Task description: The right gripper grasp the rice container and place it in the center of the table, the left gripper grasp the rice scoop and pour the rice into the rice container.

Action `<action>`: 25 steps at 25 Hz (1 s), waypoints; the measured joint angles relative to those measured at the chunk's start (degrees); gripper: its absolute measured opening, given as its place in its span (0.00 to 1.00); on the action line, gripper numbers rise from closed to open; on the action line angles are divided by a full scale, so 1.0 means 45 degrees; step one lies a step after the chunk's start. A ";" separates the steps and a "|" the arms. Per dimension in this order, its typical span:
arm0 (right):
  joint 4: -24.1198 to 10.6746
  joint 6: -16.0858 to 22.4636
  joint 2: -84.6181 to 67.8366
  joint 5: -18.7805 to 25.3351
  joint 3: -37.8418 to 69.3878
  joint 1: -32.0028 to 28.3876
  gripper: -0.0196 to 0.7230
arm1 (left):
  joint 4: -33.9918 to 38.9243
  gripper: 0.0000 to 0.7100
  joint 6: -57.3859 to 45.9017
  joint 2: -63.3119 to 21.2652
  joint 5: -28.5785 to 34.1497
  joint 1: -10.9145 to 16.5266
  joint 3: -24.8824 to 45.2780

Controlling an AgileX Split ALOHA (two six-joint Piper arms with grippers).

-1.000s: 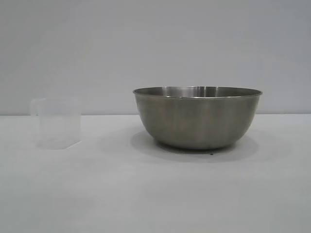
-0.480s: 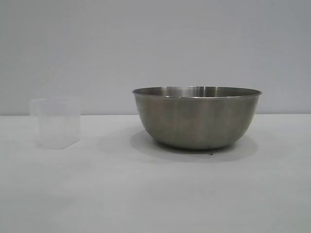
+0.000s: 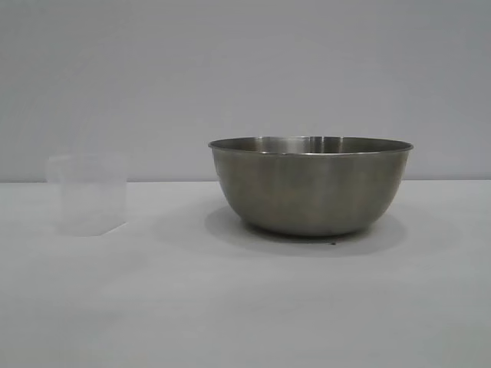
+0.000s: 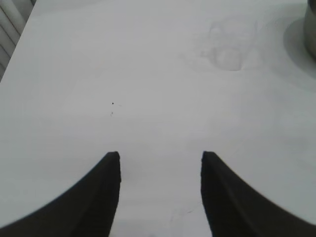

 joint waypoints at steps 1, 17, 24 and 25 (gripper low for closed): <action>0.0000 0.0000 0.0000 0.0000 0.0000 0.0000 0.66 | 0.0000 0.45 0.0000 0.0000 0.0000 0.0000 0.0000; 0.0000 0.0000 0.0000 0.0000 0.0000 0.0000 0.66 | 0.0000 0.45 -0.0020 0.0000 0.0000 0.0000 0.0000; 0.0000 0.0000 0.0000 0.0000 0.0000 0.0000 0.66 | 0.0000 0.45 -0.0020 0.0000 0.0000 0.0000 0.0000; 0.0000 0.0000 0.0000 0.0000 0.0000 0.0000 0.66 | 0.0000 0.45 -0.0020 0.0000 0.0000 0.0000 0.0000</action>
